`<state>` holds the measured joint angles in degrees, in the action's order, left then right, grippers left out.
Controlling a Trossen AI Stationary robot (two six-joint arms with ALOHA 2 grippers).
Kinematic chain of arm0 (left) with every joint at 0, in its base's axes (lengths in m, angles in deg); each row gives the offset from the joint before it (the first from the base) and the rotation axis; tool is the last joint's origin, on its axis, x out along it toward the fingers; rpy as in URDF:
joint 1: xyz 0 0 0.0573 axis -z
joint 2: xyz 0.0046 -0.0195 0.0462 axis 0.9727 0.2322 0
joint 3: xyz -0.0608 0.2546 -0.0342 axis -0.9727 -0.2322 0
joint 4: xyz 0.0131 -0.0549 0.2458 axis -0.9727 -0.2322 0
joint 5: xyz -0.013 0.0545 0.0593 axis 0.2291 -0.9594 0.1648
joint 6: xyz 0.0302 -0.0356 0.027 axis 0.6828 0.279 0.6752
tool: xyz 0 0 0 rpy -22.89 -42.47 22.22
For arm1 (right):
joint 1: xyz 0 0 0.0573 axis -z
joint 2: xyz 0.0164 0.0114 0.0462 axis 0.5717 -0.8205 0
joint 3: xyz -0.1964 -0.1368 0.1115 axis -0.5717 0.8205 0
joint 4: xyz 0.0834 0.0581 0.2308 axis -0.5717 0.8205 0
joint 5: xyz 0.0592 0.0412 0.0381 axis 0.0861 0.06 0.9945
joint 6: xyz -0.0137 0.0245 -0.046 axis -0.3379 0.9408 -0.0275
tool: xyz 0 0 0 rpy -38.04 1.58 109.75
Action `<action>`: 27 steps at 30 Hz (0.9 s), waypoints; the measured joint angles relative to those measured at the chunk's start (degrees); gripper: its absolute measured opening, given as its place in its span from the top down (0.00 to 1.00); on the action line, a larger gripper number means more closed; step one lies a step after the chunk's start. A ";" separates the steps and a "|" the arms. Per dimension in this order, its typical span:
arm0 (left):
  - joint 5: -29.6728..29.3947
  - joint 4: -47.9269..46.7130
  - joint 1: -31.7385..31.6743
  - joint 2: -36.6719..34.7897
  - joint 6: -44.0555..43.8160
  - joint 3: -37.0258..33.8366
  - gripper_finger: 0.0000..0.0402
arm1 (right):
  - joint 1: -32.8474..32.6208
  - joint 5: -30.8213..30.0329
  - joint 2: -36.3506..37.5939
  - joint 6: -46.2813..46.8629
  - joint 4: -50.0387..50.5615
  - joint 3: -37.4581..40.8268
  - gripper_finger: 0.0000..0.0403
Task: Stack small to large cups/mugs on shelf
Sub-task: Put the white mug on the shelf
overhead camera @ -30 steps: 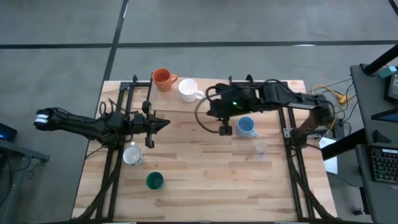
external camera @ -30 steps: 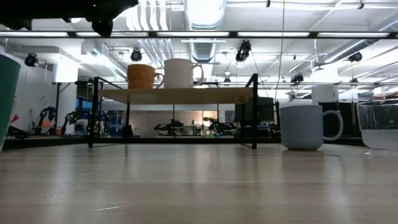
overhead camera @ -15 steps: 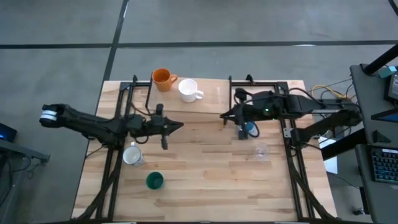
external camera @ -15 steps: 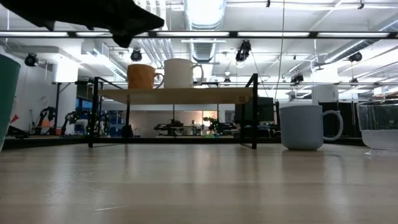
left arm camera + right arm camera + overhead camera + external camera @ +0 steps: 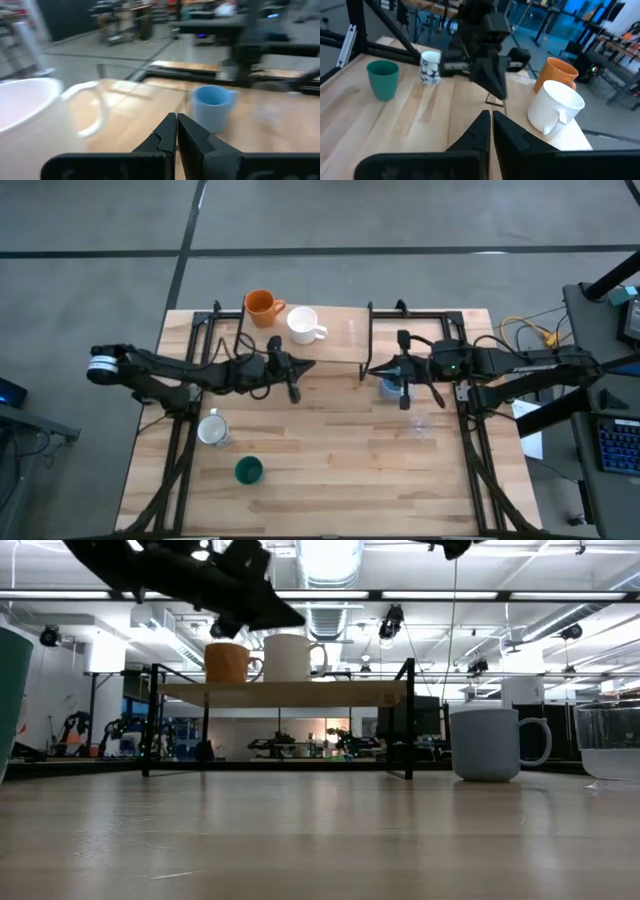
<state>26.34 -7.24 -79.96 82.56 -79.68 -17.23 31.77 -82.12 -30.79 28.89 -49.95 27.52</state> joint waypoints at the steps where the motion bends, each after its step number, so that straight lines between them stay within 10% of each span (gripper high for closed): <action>1: -1.92 0.04 -0.41 0.79 0.06 0.37 1.00 | 0.00 0.02 0.77 -0.03 -1.00 1.11 0.97; 27: -9.49 0.66 -6.82 4.70 0.07 0.90 1.00 | 0.00 -0.05 4.71 -0.26 -4.15 5.79 0.97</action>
<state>16.84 -6.59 -86.78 87.27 -79.61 -16.33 31.77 -82.16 -26.08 28.64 -54.10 33.31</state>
